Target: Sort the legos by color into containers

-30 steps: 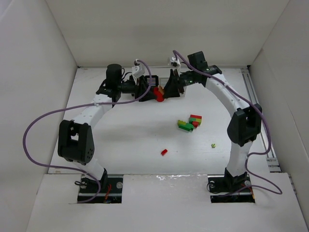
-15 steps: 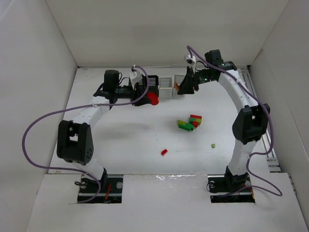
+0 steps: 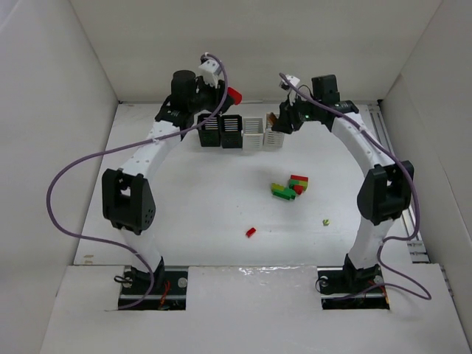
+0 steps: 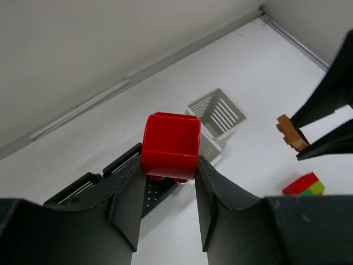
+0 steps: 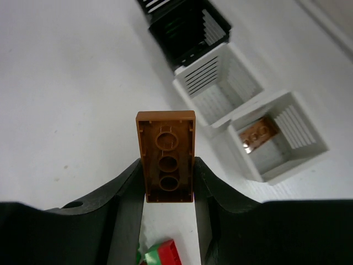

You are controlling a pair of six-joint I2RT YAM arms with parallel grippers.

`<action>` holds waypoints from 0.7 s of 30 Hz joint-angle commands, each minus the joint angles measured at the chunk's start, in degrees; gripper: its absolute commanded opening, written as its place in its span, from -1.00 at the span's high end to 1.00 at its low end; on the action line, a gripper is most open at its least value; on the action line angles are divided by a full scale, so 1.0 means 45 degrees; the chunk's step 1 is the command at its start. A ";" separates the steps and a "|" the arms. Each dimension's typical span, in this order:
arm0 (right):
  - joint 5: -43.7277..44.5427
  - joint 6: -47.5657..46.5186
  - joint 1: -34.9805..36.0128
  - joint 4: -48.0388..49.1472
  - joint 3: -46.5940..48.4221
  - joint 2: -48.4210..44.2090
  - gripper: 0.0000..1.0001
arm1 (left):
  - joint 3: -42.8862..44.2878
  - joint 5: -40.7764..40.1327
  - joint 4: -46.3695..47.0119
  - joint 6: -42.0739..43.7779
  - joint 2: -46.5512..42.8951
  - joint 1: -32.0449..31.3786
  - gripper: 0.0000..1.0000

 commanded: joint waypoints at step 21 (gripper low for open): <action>0.4656 0.3188 0.0443 0.3688 0.1010 0.0309 1.00 | 0.2317 -0.3055 -0.2785 -0.0851 0.2383 -0.0526 0.80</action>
